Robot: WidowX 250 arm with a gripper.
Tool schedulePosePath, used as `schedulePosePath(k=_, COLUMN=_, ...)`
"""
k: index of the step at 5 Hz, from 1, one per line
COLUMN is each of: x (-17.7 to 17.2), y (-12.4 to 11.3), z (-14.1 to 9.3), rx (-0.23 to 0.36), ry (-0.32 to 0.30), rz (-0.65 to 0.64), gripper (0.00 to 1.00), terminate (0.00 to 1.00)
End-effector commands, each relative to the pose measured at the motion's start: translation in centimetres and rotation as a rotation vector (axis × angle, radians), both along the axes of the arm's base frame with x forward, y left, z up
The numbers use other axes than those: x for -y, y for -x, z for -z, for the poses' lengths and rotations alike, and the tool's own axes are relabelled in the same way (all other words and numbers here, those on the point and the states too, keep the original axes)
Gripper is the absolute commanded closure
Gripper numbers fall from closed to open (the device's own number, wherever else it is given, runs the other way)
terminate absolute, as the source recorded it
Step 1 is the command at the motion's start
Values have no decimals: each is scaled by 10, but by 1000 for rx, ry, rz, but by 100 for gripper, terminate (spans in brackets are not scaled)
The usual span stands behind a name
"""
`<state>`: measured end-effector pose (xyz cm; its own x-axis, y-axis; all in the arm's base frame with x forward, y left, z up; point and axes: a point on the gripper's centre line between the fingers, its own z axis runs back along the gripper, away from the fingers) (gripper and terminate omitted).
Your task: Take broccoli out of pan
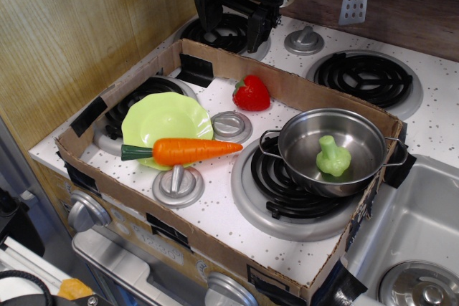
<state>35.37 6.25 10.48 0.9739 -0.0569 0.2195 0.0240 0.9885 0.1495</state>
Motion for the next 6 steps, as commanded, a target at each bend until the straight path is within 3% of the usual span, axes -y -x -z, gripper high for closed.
schedulePosePath(k=1, x=0, y=0, z=0, rx=0, ry=0, rz=0, gripper=0, terminate=0)
schedulePosePath(k=2, x=10, y=-2, z=-23, rx=30, ry=41, rz=-42, gripper=0, terminate=0)
schedulePosePath(k=3, x=23, y=-3, z=-48, rx=23, ry=77, rz=-112, gripper=0, terminate=0)
schedulePosePath(k=4, x=45, y=3, z=-57, rx=61, ry=91, rz=-179, gripper=0, terminate=0)
schedulePosePath(k=6, x=113, y=27, z=-35, rx=37, ry=122, rz=-269, gripper=0, terminate=0)
